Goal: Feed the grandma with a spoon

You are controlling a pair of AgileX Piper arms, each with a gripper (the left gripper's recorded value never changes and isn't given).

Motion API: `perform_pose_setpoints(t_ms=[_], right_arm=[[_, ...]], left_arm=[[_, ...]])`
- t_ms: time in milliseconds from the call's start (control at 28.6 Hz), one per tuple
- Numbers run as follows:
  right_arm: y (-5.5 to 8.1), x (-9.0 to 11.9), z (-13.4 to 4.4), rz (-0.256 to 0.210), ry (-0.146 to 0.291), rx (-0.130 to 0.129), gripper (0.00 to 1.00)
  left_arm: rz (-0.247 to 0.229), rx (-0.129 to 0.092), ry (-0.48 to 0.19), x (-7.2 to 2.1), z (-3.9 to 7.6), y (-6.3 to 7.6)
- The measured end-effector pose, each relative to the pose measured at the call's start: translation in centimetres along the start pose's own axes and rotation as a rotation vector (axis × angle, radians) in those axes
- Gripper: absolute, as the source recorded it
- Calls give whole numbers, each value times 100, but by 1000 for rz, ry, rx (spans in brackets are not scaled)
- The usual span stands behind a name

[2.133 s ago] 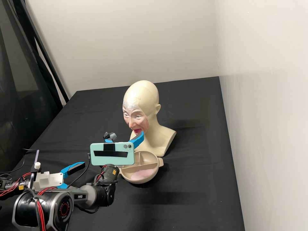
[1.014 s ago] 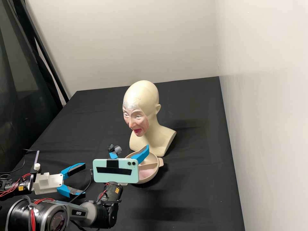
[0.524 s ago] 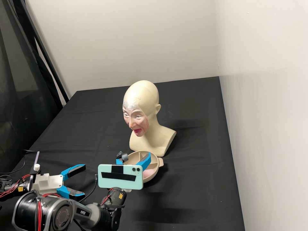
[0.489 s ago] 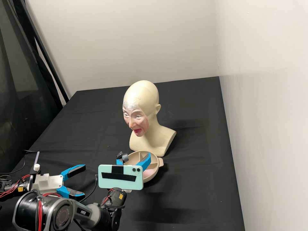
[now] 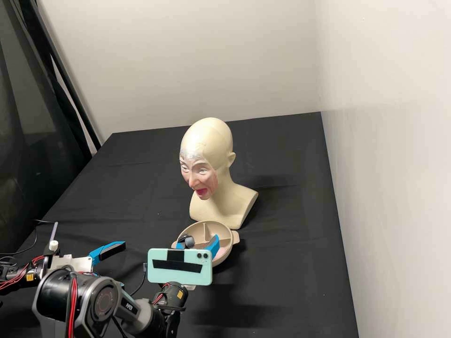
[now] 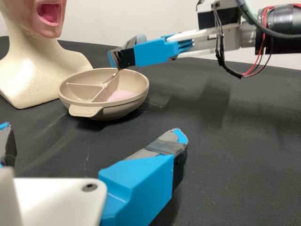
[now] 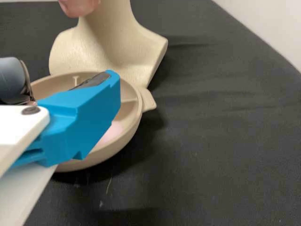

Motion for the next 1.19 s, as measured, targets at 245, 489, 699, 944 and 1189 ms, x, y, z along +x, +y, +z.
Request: perform_pose_setpoints(t_ms=[245, 489, 699, 944, 1189], right_arm=[[-107, 30, 33, -46, -14, -3, 0], [-180, 91, 4, -74, -1, -10, 0], [-212, 161, -1, -75, -6, -4, 0], [-233, 209, -1, -83, -7, -5, 0], [-230, 235, -2, -91, -16, -6, 0]], left_arm=[[-1, 1, -4, 1, 13, -4], [-4, 3, -13, 1, 39, -11], [-7, 6, -23, 2, 71, -20], [-11, 10, -37, 3, 115, -33], [-6, 14, -58, 22, 182, -24]])
